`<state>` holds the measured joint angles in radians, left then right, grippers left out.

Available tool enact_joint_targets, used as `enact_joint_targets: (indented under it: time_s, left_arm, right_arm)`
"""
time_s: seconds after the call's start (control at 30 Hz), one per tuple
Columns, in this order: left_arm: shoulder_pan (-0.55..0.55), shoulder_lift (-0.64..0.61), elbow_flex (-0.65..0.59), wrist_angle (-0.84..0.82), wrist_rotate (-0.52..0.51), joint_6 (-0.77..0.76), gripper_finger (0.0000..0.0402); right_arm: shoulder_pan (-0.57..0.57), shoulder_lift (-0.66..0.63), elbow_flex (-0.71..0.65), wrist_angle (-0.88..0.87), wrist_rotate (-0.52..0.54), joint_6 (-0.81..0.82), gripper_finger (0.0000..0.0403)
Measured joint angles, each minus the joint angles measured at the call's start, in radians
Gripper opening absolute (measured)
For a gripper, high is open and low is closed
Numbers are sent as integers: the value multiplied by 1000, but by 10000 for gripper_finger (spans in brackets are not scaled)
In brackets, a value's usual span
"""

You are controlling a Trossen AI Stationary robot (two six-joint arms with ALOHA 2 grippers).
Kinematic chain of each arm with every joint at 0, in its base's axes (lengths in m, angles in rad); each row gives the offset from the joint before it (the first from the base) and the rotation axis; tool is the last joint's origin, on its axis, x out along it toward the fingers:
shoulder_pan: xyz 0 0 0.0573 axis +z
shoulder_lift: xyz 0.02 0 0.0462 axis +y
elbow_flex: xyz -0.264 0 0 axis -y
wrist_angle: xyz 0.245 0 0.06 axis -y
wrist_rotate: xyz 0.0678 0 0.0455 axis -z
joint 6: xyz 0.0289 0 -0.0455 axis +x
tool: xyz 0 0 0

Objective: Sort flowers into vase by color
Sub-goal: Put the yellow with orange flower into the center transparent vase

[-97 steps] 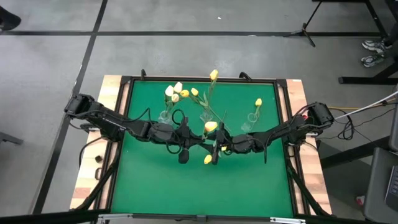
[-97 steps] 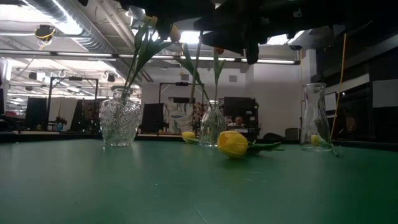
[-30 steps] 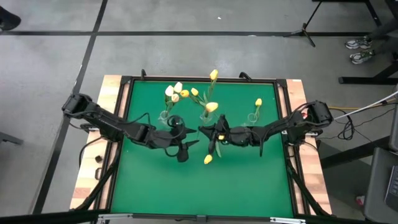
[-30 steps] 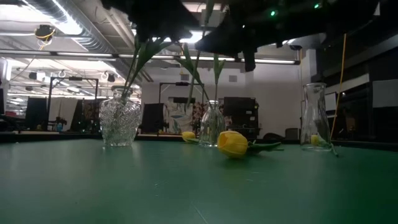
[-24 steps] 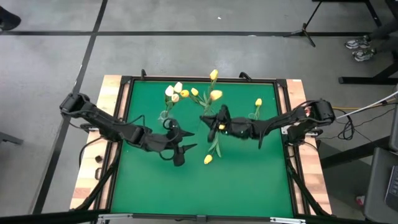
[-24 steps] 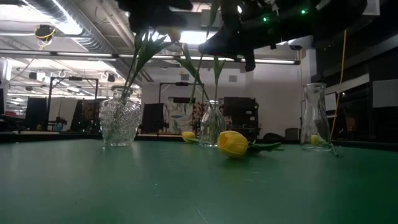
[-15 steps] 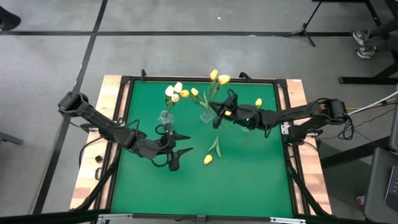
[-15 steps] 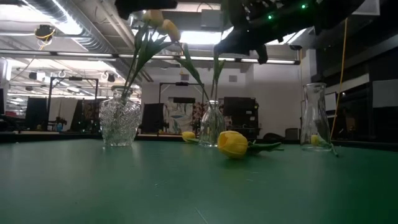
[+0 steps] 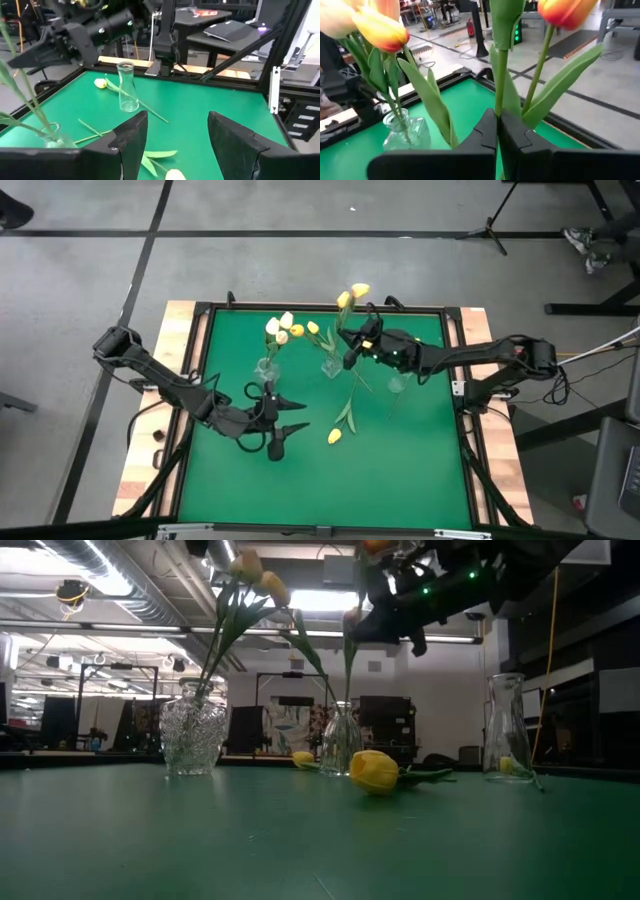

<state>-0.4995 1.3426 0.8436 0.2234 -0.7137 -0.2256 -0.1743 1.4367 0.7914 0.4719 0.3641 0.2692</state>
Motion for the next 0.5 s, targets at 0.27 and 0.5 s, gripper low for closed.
enact_joint_targets:
  time_s: [0.27, 0.5]
  left_arm:
    - [-16, -1, 0, 136, 2, 79, 204]
    - [-44, -77, 0, 218, 19, 178, 204]
  right_arm:
    - [3, 56, 0, 27, -13, 13, 0]
    - [4, 107, 0, 41, -44, 20, 13]
